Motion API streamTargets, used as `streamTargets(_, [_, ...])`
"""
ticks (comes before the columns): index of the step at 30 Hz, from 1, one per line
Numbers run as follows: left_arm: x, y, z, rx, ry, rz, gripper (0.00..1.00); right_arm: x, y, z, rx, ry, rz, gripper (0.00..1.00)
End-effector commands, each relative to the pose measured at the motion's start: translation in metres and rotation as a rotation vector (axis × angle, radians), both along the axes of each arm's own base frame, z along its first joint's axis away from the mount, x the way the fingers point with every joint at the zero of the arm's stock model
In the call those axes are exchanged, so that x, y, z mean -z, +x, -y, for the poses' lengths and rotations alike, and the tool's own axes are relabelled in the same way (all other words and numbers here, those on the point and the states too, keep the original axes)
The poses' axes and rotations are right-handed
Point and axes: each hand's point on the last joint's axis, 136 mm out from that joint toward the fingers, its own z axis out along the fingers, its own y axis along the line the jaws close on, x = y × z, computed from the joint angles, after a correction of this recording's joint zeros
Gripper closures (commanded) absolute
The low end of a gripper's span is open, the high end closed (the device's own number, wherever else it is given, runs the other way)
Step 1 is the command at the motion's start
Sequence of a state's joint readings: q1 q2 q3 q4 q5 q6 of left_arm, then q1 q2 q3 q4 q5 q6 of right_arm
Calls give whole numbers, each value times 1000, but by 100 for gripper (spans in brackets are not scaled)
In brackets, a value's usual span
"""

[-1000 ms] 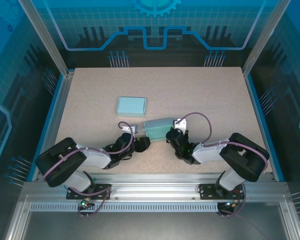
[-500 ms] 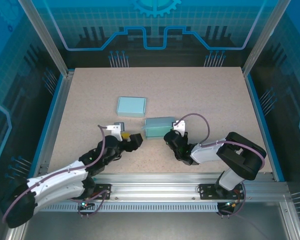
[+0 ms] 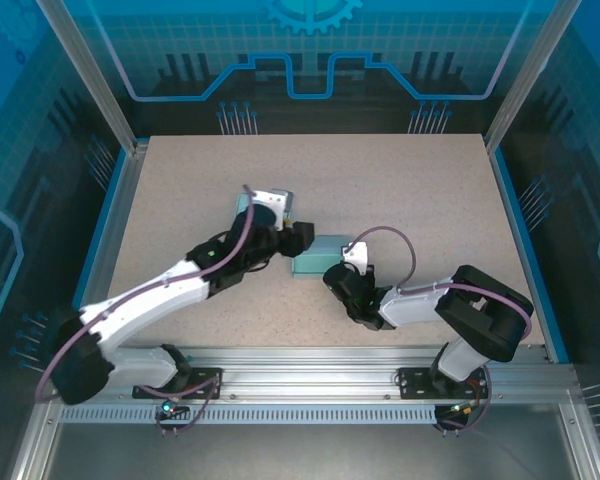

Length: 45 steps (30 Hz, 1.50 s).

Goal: Fold the paper box

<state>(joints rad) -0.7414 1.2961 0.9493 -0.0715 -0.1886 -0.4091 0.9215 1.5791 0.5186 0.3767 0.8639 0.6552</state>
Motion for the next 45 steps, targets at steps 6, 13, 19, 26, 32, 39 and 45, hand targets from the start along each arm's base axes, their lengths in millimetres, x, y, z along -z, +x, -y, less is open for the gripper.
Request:
streamTargets(6, [62, 9, 54, 172, 9, -221, 50, 37, -31, 19, -43, -155, -156, 93])
streamTargets(13, [107, 12, 56, 144, -58, -347, 61, 19, -33, 16, -69, -147, -143, 83])
streamTargets(19, [140, 9, 56, 119, -74, -407, 65, 2, -35, 15, -82, -154, -139, 45])
streamTargets(26, [162, 9, 54, 91, -85, -428, 67, -19, -41, 14, -109, -125, -125, 12])
streamTargets(32, [174, 10, 49, 71, -59, -428, 67, -48, -55, 4, -218, -89, -139, 0])
streamTargets(39, [182, 10, 49, 72, -61, -430, 66, -97, -78, 17, -279, -5, -156, 0])
streamTargets(45, [184, 8, 45, 67, -46, -421, 65, -116, -65, 33, -254, 77, -254, 0])
